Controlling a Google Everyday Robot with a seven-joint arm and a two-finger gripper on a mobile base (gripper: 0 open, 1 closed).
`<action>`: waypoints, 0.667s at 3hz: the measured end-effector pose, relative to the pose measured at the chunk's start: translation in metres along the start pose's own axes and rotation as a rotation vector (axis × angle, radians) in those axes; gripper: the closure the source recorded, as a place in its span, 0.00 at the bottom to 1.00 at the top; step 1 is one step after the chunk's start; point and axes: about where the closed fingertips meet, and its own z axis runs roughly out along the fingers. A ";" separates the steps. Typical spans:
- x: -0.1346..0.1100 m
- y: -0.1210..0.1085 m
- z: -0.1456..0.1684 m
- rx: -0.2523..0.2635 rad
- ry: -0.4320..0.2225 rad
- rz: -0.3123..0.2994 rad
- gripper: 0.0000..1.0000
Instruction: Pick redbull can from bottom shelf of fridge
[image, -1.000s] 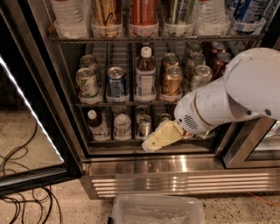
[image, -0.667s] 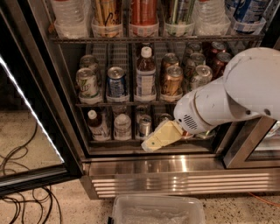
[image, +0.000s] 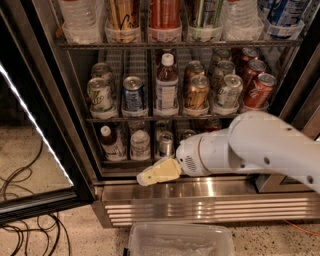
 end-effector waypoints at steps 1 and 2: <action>0.016 0.006 0.051 -0.041 -0.086 0.101 0.00; 0.018 -0.004 0.079 -0.054 -0.138 0.177 0.00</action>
Offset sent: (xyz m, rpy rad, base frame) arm 0.0379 0.0458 -0.0899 0.2800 0.0892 -0.1527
